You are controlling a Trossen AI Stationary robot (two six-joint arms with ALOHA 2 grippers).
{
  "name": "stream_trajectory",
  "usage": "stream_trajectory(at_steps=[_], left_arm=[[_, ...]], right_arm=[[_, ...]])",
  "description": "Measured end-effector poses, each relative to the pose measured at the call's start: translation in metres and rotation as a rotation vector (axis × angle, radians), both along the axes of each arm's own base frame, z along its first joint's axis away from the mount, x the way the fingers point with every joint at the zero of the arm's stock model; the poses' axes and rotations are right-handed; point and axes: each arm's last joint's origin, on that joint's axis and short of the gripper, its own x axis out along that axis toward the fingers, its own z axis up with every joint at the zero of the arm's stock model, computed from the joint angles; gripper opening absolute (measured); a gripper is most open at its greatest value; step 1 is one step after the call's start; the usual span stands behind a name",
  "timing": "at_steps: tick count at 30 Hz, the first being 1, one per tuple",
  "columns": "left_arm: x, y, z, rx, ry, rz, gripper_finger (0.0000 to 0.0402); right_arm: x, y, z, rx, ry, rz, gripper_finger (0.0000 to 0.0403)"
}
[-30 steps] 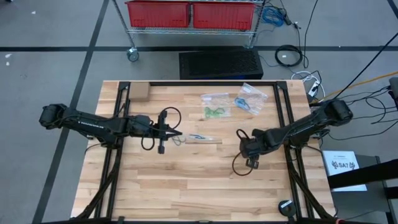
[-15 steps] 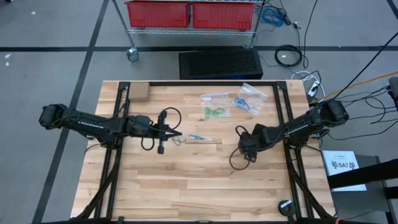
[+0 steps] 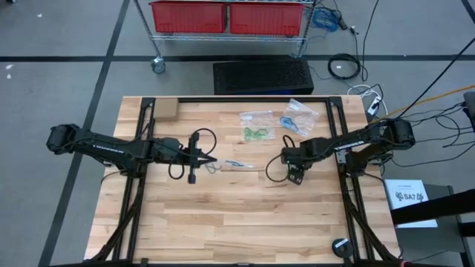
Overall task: Sort rubber bands
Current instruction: Put the blue rubber band into the transparent zip bag
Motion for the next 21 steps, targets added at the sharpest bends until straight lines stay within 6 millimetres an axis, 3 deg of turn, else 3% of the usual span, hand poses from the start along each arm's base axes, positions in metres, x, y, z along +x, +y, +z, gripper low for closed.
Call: stream_trajectory(at_steps=[14, 18, 21], left_arm=[[0.000, 0.000, 0.000, 0.000, 0.003, 0.000, 0.0003], [0.000, 0.000, 0.000, 0.000, 0.001, 0.000, 0.0003], [0.000, 0.000, 0.000, 0.000, 0.000, 0.000, 0.0003]], right_arm=[[0.006, 0.023, -0.005, -0.001, -0.084, 0.048, 0.0018], [0.017, 0.032, 0.006, 0.003, -0.127, 0.080, 0.0005], [0.036, 0.046, 0.022, 0.105, -0.250, 0.126, 0.0001]])
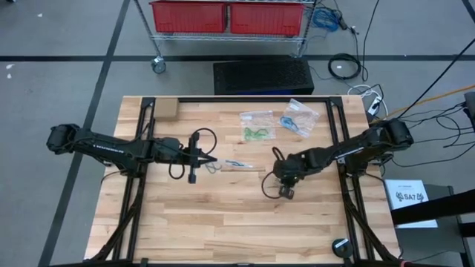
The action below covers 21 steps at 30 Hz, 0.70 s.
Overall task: Sort rubber bands
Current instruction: Put the blue rubber band into the transparent zip bag
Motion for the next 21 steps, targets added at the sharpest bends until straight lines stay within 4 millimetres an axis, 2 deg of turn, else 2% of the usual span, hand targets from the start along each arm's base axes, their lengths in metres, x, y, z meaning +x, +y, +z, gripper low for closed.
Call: stream_trajectory(at_steps=[5, 9, 16, 19, 21], left_arm=[[0.000, 0.000, 0.000, 0.000, -0.001, 0.000, 0.0003], [0.000, 0.000, 0.000, 0.000, -0.002, 0.000, 0.0003], [0.000, 0.000, 0.000, 0.000, -0.005, 0.000, 0.0003], [0.000, 0.000, 0.001, 0.000, -0.006, 0.000, 0.0003], [0.000, 0.000, 0.001, 0.000, -0.007, 0.000, 0.0003]], right_arm=[[0.023, 0.017, 0.032, -0.026, -0.162, 0.054, 0.0000], [0.040, 0.030, 0.067, -0.085, -0.296, 0.093, 0.0000], [0.071, 0.033, 0.130, -0.253, -0.562, 0.116, 0.0000], [0.091, 0.026, 0.142, -0.355, -0.618, 0.127, 0.0000], [0.108, 0.022, 0.142, -0.404, -0.620, 0.154, 0.0000]])
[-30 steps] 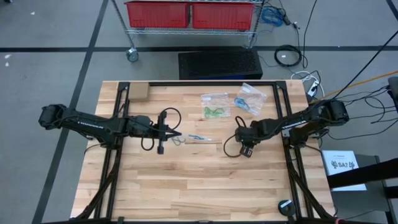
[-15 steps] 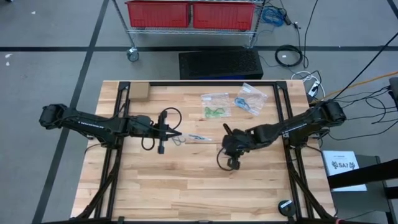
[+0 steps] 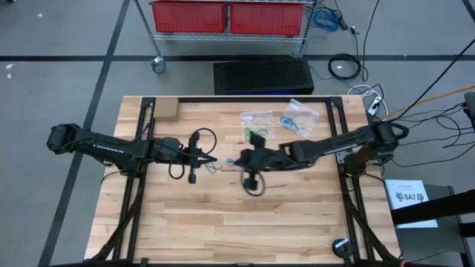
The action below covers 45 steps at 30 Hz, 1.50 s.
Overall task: Sort rubber bands
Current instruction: Put the blue rubber band into the transparent zip bag
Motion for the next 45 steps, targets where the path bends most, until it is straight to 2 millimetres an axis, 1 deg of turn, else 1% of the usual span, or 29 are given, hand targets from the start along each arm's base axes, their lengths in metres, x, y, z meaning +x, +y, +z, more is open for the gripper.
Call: stream_trajectory(at_steps=[2, 5, 9, 12, 17, 19, 23, 25, 27, 31, 34, 37, 39, 41, 43, 45], left_arm=[[0.000, 0.000, 0.000, 0.000, 0.001, 0.000, 0.0003], [0.000, 0.000, -0.001, 0.000, 0.005, 0.000, 0.0003], [-0.001, 0.000, -0.002, 0.001, 0.021, 0.000, 0.0003], [-0.001, 0.000, -0.002, 0.001, 0.026, 0.001, 0.0003], [-0.001, 0.000, -0.002, 0.001, 0.022, 0.000, 0.0003], [-0.001, 0.000, -0.002, 0.001, 0.019, 0.000, 0.0003], [0.000, 0.000, 0.000, 0.000, 0.002, 0.000, 0.0003], [0.000, 0.000, 0.000, 0.000, 0.000, 0.001, 0.0003], [0.000, 0.000, 0.000, 0.000, 0.000, 0.001, 0.0003], [0.000, 0.000, 0.000, 0.000, 0.000, 0.000, 0.0003], [0.000, 0.000, 0.000, 0.000, -0.001, 0.001, 0.0003], [0.000, 0.000, 0.000, 0.000, -0.003, 0.001, 0.0003], [0.000, 0.000, 0.000, 0.001, -0.003, 0.003, 0.0003], [0.000, 0.000, 0.000, 0.004, -0.003, 0.007, 0.0003], [0.000, 0.001, 0.000, 0.016, -0.003, 0.013, 0.0003], [0.000, 0.001, 0.000, 0.042, -0.004, 0.035, 0.0003]], right_arm=[[0.015, -0.005, -0.006, -0.043, 0.029, 0.001, 0.0000], [0.035, -0.009, -0.021, -0.071, 0.100, 0.000, 0.0000], [0.048, -0.014, -0.038, -0.076, 0.176, -0.022, 0.0000], [0.051, -0.016, -0.044, -0.075, 0.193, -0.030, 0.0000], [0.051, -0.024, -0.040, -0.050, 0.177, -0.064, 0.0000], [0.051, -0.027, -0.040, -0.017, 0.180, -0.051, 0.0000], [0.055, -0.033, -0.053, 0.076, 0.224, -0.013, 0.0002], [0.056, -0.033, -0.058, 0.082, 0.250, -0.014, 0.0013], [0.055, -0.033, -0.058, 0.076, 0.260, -0.010, 0.0033], [0.052, -0.033, -0.050, 0.075, 0.245, -0.007, 0.0090], [0.052, -0.033, -0.033, 0.076, 0.206, -0.004, 0.0134], [0.053, -0.033, -0.018, 0.057, 0.192, 0.013, 0.0168], [0.052, -0.033, -0.006, 0.038, 0.203, 0.029, 0.0183], [0.047, -0.033, 0.010, 0.012, 0.240, 0.051, 0.0190], [0.038, -0.034, 0.031, 0.005, 0.273, 0.054, 0.0189], [0.025, -0.035, 0.053, 0.004, 0.288, 0.053, 0.0184]])
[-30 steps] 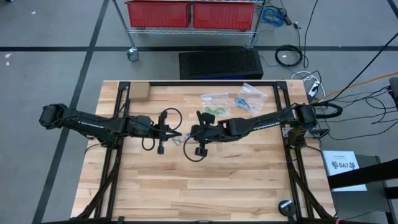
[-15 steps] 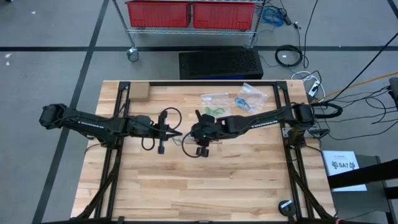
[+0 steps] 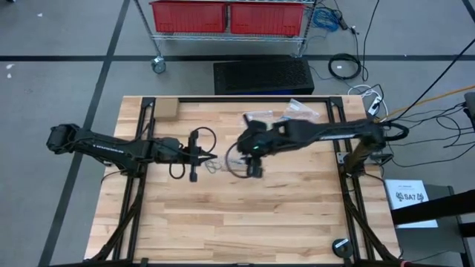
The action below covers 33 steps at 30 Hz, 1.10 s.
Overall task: Sort rubber bands
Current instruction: Put the blue rubber band into the transparent zip bag
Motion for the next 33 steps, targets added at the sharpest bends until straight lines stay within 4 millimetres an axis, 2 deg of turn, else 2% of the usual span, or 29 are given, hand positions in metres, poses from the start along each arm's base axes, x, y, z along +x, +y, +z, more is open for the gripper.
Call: stream_trajectory(at_steps=[4, 7, 10, 14, 18, 21, 25, 28, 33], left_arm=[[-0.003, 0.003, 0.002, 0.062, -0.002, 0.066, 0.0003], [-0.007, 0.009, 0.007, 0.073, -0.018, 0.092, 0.0003], [-0.013, 0.016, 0.011, 0.065, -0.023, 0.106, 0.0003], [-0.019, 0.027, 0.016, 0.044, -0.040, 0.109, 0.0003], [-0.025, 0.038, 0.021, 0.026, -0.072, 0.101, 0.0003], [-0.030, 0.045, 0.025, 0.016, -0.099, 0.090, 0.0003], [-0.037, 0.051, 0.031, 0.008, -0.136, 0.064, 0.0003], [-0.043, 0.057, 0.035, 0.021, -0.160, 0.079, 0.0003], [-0.053, 0.066, 0.040, 0.047, -0.186, 0.132, 0.0003]], right_arm=[[-0.036, 0.000, 0.026, 0.026, 0.013, -0.032, 0.0170], [-0.057, 0.002, 0.023, 0.067, 0.001, -0.068, 0.0162], [-0.067, 0.004, -0.003, 0.107, -0.052, -0.091, 0.0160], [-0.064, 0.008, -0.055, 0.195, -0.173, -0.071, 0.0160], [-0.047, 0.014, -0.100, 0.238, -0.338, -0.030, 0.0154], [-0.027, 0.017, -0.119, 0.241, -0.434, -0.026, 0.0145], [0.009, 0.017, -0.140, 0.158, -0.458, -0.102, 0.0146], [0.039, 0.018, -0.155, 0.134, -0.445, -0.114, 0.0171], [0.081, 0.009, -0.179, 0.155, -0.413, -0.176, 0.0243]])
